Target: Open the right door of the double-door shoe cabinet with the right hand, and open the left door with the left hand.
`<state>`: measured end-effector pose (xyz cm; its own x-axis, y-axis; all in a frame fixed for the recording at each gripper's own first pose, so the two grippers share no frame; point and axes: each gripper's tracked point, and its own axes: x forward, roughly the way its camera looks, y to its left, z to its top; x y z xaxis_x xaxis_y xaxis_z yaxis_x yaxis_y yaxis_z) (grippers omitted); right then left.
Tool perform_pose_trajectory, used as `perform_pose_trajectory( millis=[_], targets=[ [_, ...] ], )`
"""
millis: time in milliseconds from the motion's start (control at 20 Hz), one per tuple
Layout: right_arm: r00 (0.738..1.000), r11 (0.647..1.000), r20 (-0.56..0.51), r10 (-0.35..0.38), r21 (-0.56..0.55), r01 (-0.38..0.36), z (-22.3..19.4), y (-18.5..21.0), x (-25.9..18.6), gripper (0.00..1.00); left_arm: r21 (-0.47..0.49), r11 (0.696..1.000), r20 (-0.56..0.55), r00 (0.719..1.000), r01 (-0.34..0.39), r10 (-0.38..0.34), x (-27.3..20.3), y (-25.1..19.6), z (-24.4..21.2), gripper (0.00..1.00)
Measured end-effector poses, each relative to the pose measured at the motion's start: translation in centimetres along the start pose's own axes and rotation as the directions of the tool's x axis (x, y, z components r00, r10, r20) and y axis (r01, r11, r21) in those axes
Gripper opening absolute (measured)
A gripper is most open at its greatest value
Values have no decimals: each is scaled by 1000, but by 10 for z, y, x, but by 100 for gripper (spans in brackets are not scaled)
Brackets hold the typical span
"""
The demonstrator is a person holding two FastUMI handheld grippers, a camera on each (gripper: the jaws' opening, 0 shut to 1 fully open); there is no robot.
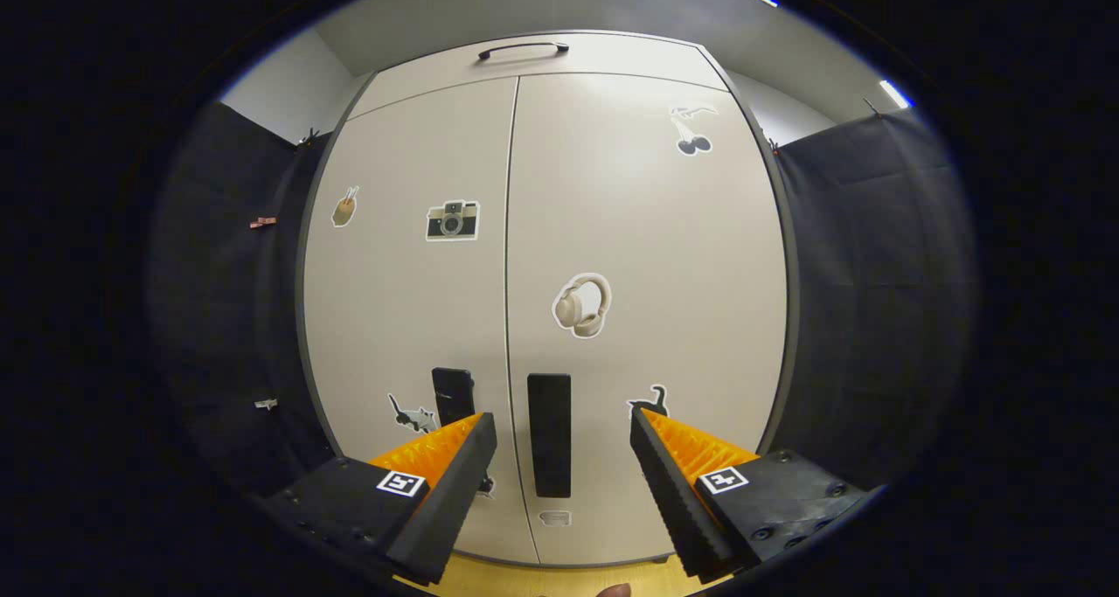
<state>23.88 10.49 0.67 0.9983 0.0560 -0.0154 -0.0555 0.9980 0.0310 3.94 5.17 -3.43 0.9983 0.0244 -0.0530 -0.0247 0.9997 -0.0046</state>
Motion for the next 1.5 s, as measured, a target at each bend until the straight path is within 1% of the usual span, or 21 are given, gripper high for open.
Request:
perform_pose_trajectory(
  millis=[200, 250, 300, 350, 400, 450, 550, 600, 650, 700, 800, 850, 950, 1000, 1100, 1200, 1250, 1300, 1500],
  targets=[
    [999, 1000, -48, -16, 24, 17, -20, -3, 29, 97, -3, 1000, -3, 1000, -2, 2, 6, 7, -4, 95],
    [999, 999, -52, -15, 37, 17, -22, -2, 33, 88, -5, 1000, -5, 1000, -3, 3, 8, 9, -5, 95],
    [999, 999, -50, -17, 46, 19, -21, -2, 37, 83, -8, 1000, -8, 1000, -4, 4, 10, 11, -6, 95],
    [999, 998, -45, -14, 53, 16, -21, -1, 41, 78, -12, 1000, -10, 1000, -7, 6, 11, 13, -7, 95],
    [999, 998, -38, -18, 52, 20, -19, 0, 43, 75, -16, 1000, -10, 1000, -8, 8, 11, 15, -7, 95],
    [999, 999, -36, -19, 45, 21, -19, 1, 47, 64, -19, 1000, -9, 1000, -9, 9, 12, 16, -8, 95],
    [996, 999, -86, -38, 14, 39, -28, 2, 48, 49, -22, 1000, -10, 1000, -15, 15, 12, 21, -10, 95],
    [997, 999, -59, -40, -2, 40, -22, 4, 52, 49, -24, 1000, -10, 1000, -18, 18, 12, 23, -10, 95],
    [997, 999, -63, -48, -22, 46, -27, 5, 52, 49, -27, 999, -10, 1000, -20, 19, 12, 24, -12, 95],
    [997, 997, -57, -59, -48, 56, -23, 5, 51, 35, -30, 999, -14, 1000, -20, 19, 11, 24, -13, 95],
    [996, 996, -53, -67, -70, 63, -23, 5, 51, 34, -32, 999, -17, 1000, -24, 24, 9, 27, -14, 95],
    [996, 995, -63, -70, -72, 66, -23, 4, 52, 30, -34, 999, -17, 999, -28, 28, 7, 29, -15, 95],
    [994, 994, -83, -66, -96, 58, -25, 4, 50, 19, -39, 998, -16, 999, -38, 38, 3, 32, -16, 95],
    [995, 993, -78, -64, -104, 56, -25, 4, 52, 19, -40, 998, -16, 999, -45, 45, 0, 34, -16, 95],
    [997, 996, -53, -57, -79, 52, -23, 4, 51, 19, -33, 998, -19, 998, -57, 57, -5, 37, -17, 95],
    [997, 998, -62, -45, -35, 43, -24, 4, 51, 19, -32, 997, -23, 997, -68, 67, -11, 37, -18, 95],
    [997, 999, -71, -37, -31, 35, -26, 4, 50, 18, -34, 997, -24, 997, -72, 71, -14, 38, -18, 95],
    [997, 999, -68, -35, -37, 32, -23, 4, 50, 12, -38, 997, -23, 997, -74, 73, -17, 37, -17, 95],
    [998, 999, -63, -27, -21, 26, -22, 3, 41, 11, -38, 995, -15, 996, -90, 90, -30, 37, -13, 95]
  ],
)
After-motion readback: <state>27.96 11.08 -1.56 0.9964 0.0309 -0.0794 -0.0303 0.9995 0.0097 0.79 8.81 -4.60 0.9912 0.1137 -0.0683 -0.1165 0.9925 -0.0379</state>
